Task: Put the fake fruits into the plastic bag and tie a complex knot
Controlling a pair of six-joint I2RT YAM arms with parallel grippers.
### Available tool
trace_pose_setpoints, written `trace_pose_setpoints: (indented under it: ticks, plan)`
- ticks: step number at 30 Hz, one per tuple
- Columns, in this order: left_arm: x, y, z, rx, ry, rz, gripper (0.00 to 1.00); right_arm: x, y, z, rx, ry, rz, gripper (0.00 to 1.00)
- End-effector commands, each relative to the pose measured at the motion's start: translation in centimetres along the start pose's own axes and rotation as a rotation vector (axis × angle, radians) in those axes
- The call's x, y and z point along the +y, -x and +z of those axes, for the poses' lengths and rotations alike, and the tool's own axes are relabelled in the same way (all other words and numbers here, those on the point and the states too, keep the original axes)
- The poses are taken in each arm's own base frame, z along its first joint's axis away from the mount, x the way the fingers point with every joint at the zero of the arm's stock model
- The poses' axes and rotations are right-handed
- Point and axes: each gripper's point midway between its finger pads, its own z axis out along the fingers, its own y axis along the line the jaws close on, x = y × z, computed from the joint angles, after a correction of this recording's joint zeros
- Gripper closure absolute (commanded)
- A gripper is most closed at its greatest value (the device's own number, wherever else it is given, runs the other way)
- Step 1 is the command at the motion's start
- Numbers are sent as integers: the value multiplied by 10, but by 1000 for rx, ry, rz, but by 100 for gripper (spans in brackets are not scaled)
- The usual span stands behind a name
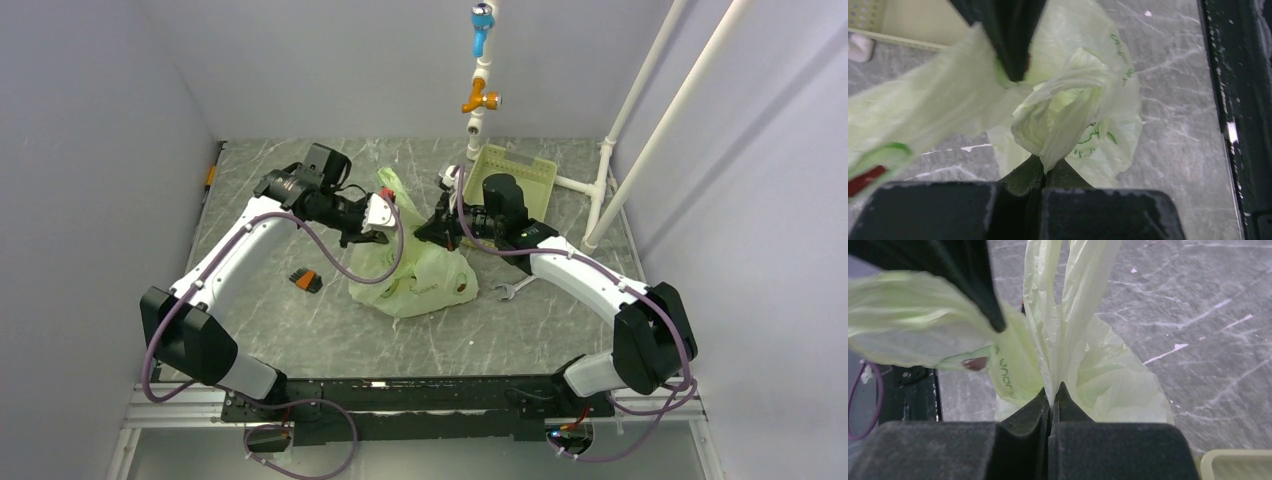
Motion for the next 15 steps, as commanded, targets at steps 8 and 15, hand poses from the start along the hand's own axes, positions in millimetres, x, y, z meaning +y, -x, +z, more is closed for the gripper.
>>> trace_pose_setpoints:
  ticks: [8,15]
  plan:
    - [37,25,2,-80,121,-45,97,47,31,-11,-40,257,-152,61]
    - [35,35,13,-83,95,-29,94,49,40,2,-61,274,-115,40]
